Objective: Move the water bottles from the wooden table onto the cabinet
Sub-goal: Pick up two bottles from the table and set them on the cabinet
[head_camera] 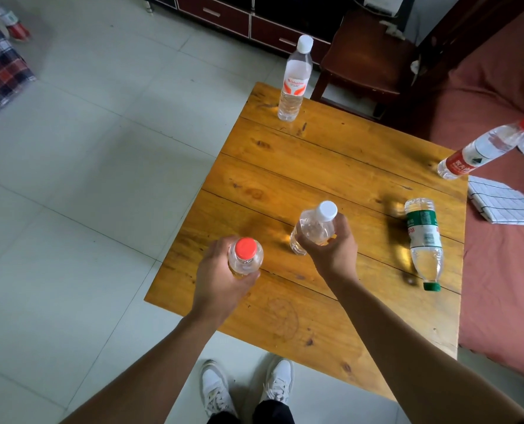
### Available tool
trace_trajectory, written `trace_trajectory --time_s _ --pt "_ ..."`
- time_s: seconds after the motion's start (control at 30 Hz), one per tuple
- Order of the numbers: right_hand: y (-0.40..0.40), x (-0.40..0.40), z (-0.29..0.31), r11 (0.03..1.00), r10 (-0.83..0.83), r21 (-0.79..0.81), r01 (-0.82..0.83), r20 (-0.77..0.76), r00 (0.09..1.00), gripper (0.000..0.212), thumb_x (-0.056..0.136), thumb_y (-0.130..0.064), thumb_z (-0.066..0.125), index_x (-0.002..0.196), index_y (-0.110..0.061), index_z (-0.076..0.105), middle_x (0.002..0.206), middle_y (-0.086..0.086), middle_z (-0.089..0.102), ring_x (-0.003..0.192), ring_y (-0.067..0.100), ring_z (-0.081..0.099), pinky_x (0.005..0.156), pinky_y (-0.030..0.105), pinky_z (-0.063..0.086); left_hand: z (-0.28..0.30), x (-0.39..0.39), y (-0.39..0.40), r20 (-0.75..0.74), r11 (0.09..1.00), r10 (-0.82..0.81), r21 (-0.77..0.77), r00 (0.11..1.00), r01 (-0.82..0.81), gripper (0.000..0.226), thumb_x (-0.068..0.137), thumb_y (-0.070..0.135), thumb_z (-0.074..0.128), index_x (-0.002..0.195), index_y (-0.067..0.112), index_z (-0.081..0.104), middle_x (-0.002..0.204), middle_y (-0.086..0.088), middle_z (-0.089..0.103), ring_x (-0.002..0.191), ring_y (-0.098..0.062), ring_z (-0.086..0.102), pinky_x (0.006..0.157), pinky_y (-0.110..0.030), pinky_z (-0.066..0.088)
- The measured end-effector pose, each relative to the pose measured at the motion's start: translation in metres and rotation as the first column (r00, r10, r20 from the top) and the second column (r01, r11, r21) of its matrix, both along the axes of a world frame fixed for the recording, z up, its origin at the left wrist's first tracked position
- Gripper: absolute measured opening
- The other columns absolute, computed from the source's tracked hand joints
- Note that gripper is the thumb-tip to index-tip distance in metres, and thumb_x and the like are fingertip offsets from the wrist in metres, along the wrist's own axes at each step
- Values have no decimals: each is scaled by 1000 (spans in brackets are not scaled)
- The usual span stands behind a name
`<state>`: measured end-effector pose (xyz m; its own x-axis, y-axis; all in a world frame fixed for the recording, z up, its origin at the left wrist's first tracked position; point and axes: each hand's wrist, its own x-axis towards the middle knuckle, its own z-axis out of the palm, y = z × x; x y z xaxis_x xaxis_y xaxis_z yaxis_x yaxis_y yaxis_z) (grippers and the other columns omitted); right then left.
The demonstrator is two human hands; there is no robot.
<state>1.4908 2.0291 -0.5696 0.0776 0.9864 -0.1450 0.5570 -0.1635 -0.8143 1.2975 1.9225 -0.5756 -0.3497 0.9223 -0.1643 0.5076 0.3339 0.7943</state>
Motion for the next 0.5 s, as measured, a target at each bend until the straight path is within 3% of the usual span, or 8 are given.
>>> trace_trajectory --time_s 0.07,0.13,0.27,0.33,0.43,0.5 --pt "3 3 2 998 56 -27 -56 -17 998 54 67 -33 88 112 -27 59 99 -9 68 88 11 63 71 25 49 -1 -1 0 -4 1000 -2 21 1000 2 69 67 39 90 124 30 53 115 9 61 103 -10 57 80 -16 49" --pt "7 11 5 978 177 -104 -180 -39 984 56 65 -29 89 113 -26 60 99 -10 70 90 8 65 71 20 48 0 -2 1 4 1000 -6 29 1000 6 68 66 37 90 123 29 53 115 10 61 102 -9 57 78 -11 44" --pt "9 21 10 915 367 -155 -373 -64 928 66 62 -18 90 118 -25 55 105 -9 67 96 8 63 77 23 48 -2 -4 2 16 999 -5 34 1000 4 69 65 37 91 122 34 52 114 11 61 102 -9 58 79 -13 47" --pt "4 20 10 916 373 -135 -379 -64 925 67 62 -21 91 116 -32 53 107 -9 66 98 10 63 78 26 51 -4 -2 2 12 998 2 55 1000 -3 70 64 37 92 119 38 50 112 12 61 102 -10 59 79 -19 52" --pt "-3 14 6 952 295 -77 -298 -47 954 66 61 -31 92 109 -49 51 108 -11 66 100 12 63 82 31 55 -6 2 2 -21 996 33 80 999 -31 71 62 34 93 117 40 48 110 11 60 98 -10 59 76 -15 50" --pt "-8 12 1 966 251 -54 -252 -24 968 64 60 -32 92 110 -44 54 108 -9 66 99 12 62 84 37 55 -8 5 3 -43 994 59 90 997 -55 71 61 33 94 114 39 48 108 11 61 95 -10 59 74 -12 47"
